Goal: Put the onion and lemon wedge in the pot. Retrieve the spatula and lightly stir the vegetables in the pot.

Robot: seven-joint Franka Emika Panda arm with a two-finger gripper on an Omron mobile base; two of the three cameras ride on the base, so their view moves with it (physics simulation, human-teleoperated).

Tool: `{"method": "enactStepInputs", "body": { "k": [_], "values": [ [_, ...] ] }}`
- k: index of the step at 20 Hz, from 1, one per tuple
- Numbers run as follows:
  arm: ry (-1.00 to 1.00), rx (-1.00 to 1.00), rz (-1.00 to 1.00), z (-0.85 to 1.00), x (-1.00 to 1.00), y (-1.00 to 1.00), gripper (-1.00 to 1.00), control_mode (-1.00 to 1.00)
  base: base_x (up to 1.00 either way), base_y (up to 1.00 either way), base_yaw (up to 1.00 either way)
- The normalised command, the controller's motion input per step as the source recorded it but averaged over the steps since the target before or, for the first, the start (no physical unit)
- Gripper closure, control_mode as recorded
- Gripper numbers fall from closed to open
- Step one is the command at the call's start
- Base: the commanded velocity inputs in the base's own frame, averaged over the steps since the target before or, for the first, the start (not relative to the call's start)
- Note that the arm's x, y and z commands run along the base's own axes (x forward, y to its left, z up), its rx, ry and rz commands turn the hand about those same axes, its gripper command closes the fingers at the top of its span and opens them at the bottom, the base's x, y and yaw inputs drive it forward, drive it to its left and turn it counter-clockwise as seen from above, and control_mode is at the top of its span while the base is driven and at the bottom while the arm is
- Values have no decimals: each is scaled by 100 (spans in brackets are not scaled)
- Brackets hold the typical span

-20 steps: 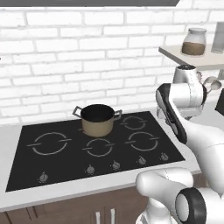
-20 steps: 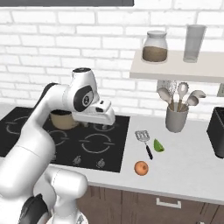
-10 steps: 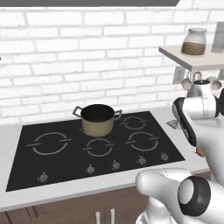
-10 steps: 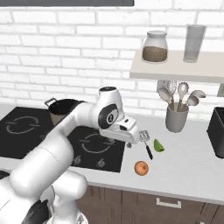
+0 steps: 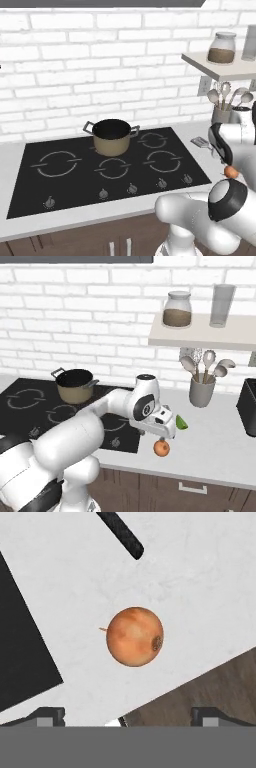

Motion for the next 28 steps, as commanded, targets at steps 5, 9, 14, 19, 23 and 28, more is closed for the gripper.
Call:
{"method": "enactStepInputs", "body": {
  "k": [5,9,14,19,23,28],
  "values": [
    [4,0,0,-63,6,-23,-100,-100,0,0,0],
    [2,0,0,-40,17,-8,-100,-100,0,0,0],
    [0,0,0,-39,11,-14,-100,-100,0,0,0],
    [0,0,0,-27,10,-17,-100,-100,0,0,0],
    [-1,0,0,-5,6,-3,100,-100,0,0,0],
    [-11,-1,7,21,0,39,100,-100,0,0,0]
  ]
}}
